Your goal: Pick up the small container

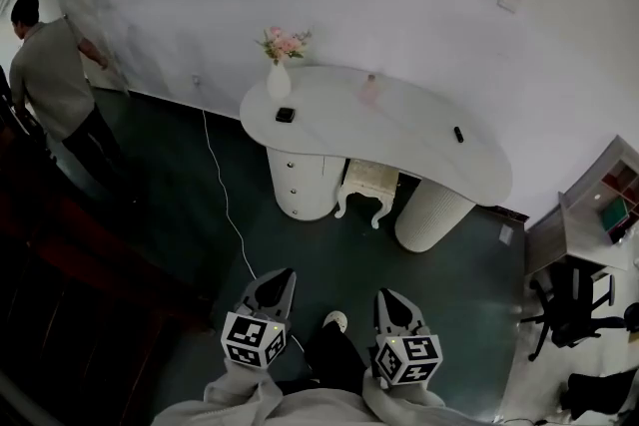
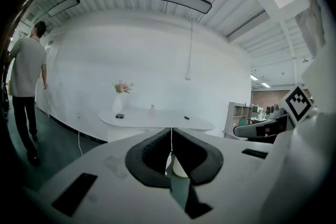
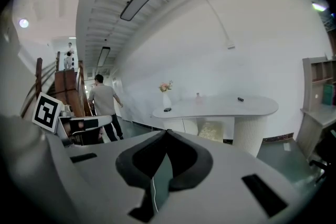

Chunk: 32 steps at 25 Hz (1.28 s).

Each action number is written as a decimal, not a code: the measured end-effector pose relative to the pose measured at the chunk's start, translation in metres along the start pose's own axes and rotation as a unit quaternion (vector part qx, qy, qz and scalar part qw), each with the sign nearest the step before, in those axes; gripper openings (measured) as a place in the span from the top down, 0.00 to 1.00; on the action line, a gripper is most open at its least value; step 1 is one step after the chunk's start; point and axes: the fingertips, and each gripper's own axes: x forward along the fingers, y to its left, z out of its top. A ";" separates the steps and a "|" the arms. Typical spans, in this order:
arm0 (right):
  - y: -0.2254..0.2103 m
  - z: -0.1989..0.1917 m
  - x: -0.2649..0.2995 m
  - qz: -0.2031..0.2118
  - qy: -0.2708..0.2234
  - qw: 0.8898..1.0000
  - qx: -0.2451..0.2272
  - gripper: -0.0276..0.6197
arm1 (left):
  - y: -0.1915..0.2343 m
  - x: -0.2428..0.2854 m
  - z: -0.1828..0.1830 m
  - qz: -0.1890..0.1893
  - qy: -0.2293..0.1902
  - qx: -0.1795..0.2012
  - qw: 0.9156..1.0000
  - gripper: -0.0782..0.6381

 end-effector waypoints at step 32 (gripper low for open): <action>-0.144 0.082 0.170 0.000 0.001 1.000 0.025 0.88 | 0.066 0.223 0.054 0.026 -0.006 -0.003 1.000 0.87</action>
